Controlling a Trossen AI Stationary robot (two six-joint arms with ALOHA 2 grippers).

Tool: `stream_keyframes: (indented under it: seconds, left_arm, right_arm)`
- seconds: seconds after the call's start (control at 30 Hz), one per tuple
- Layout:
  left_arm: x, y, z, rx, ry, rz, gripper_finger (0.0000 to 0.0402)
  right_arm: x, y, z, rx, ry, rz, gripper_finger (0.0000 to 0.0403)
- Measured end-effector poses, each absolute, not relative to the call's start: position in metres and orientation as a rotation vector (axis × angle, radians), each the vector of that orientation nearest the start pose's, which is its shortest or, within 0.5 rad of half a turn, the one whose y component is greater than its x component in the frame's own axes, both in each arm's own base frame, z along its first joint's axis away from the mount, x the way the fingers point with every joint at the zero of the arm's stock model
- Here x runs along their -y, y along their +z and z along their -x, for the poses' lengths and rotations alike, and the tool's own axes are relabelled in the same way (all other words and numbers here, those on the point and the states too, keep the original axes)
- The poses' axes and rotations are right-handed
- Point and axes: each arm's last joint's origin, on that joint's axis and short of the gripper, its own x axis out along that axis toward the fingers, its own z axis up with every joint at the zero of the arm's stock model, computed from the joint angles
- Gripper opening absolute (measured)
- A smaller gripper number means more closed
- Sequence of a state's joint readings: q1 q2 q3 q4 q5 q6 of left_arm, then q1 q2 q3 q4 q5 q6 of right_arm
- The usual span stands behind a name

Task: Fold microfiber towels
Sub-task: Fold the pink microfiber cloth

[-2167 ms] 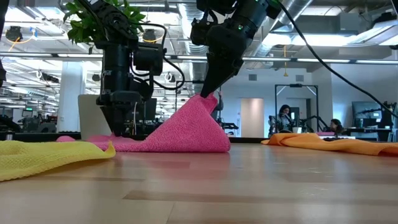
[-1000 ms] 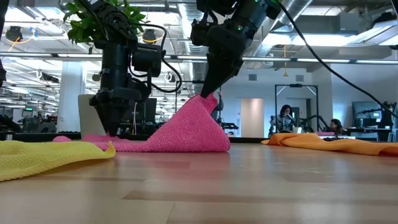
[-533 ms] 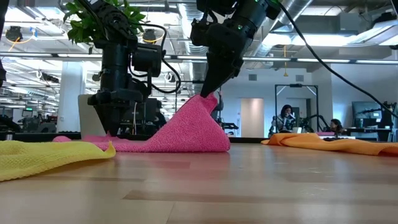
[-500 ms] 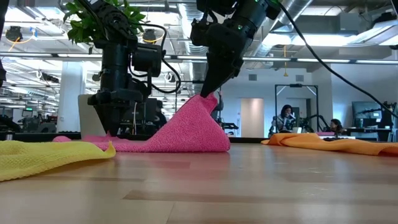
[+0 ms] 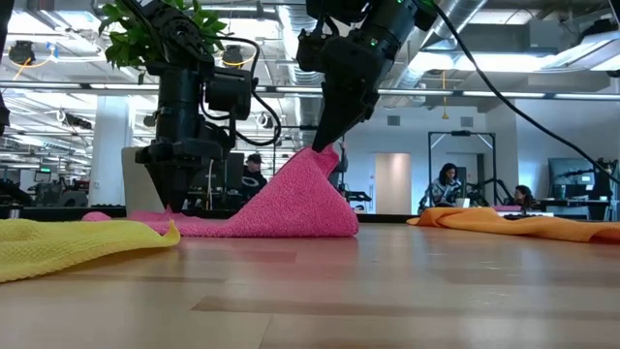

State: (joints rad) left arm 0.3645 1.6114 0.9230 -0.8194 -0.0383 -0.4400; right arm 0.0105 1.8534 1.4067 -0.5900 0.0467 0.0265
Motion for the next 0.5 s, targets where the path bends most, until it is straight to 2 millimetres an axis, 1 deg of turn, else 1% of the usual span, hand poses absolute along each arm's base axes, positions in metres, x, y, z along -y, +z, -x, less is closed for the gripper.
stream_keyframes:
  seconds: [0.23,0.4,0.5]
  left_arm:
    - [-0.094,0.175,-0.243,-1.36,0.654,0.567,0.0098]
    - [-0.094,0.175,-0.243,-1.37,0.636,0.528,0.0098]
    - [-0.095,0.171,-0.244,-1.387,0.639,0.526,0.0098]
  right_arm:
    - [-0.003,0.222,-0.39,-1.036,-0.047,0.005,0.0003]
    - [-0.003,0.222,-0.39,-1.033,-0.047,0.005,0.0003]
    - [-0.003,0.222,-0.39,-1.032,-0.047,0.005,0.0003]
